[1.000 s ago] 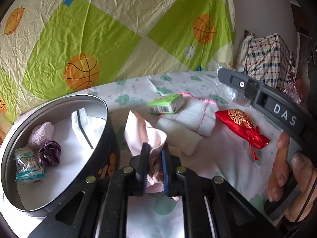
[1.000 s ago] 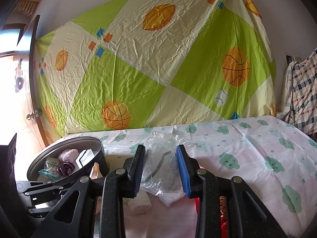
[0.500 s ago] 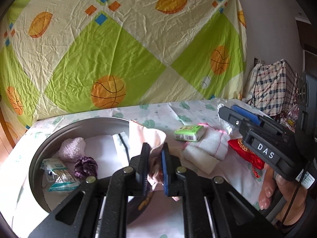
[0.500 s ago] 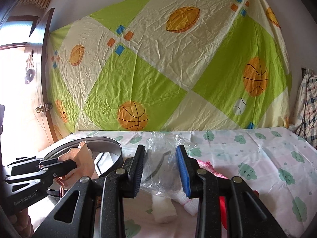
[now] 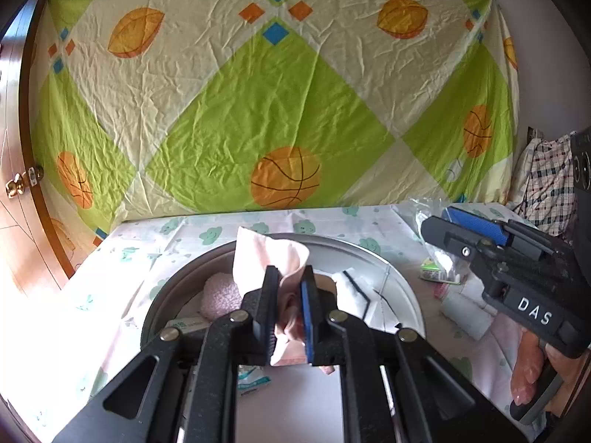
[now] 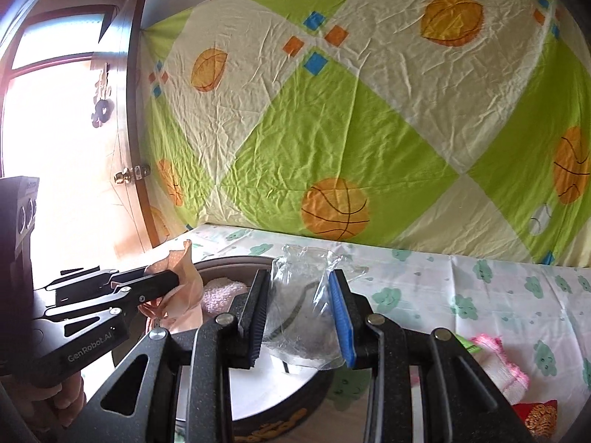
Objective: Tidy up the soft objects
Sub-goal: 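Carry the pink cloth and plastic bag over the tin and release both into it, then grasp the red brocade pouch with the right tool while the left tool grasps the rolled white towel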
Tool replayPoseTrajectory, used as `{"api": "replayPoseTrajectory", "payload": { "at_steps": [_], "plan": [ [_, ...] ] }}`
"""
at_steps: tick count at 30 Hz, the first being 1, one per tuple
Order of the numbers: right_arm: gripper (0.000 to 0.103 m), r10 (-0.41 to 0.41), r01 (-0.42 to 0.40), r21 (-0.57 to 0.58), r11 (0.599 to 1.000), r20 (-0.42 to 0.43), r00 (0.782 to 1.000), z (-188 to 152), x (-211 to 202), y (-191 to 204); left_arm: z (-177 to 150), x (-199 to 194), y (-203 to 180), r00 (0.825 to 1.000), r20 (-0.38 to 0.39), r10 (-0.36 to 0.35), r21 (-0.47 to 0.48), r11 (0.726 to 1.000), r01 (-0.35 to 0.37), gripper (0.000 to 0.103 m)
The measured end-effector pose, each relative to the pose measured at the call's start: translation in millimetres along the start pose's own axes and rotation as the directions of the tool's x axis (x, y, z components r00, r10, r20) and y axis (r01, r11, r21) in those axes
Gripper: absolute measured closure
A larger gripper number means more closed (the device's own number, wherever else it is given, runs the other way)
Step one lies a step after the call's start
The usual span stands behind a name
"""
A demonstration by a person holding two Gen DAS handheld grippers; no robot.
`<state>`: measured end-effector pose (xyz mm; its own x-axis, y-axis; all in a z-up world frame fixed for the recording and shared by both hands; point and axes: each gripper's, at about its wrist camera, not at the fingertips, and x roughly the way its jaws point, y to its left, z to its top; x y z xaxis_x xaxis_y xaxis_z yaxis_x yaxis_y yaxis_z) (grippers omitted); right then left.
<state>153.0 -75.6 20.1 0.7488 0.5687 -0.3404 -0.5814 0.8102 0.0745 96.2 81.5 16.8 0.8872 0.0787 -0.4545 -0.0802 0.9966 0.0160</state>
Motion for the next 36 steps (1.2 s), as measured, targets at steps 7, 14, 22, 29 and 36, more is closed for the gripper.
{"api": "replayPoseTrajectory", "payload": {
  "at_steps": [7, 14, 22, 29, 36],
  "plan": [
    [0.068, 0.074, -0.073, 0.017, 0.997, -0.108, 0.991, -4, 50, 14, -4, 32, 24, 0.996, -0.077, 0.034, -0.025, 0.999, -0.036, 0.094],
    [0.054, 0.100, -0.097, 0.023, 0.995, -0.153, 0.983, -8, 72, 23, -12, 52, 41, 0.987, -0.130, 0.090, -0.046, 0.994, -0.097, 0.086],
    [0.035, 0.063, -0.059, 0.029, 0.998, -0.143, 0.988, -12, 50, 14, -15, 41, 45, 0.983, -0.089, 0.160, -0.048, 0.985, -0.165, 0.025],
    [0.030, -0.020, 0.021, 0.006, 1.000, -0.137, 0.990, -28, -9, -28, -17, 19, 31, 0.989, -0.043, 0.138, -0.061, 0.988, -0.141, 0.007],
    [0.026, -0.211, 0.216, 0.030, 0.976, -0.122, 0.970, -48, -74, -100, -20, 7, -36, 0.999, -0.005, 0.033, -0.002, 0.999, -0.033, 0.003]
  ]
}}
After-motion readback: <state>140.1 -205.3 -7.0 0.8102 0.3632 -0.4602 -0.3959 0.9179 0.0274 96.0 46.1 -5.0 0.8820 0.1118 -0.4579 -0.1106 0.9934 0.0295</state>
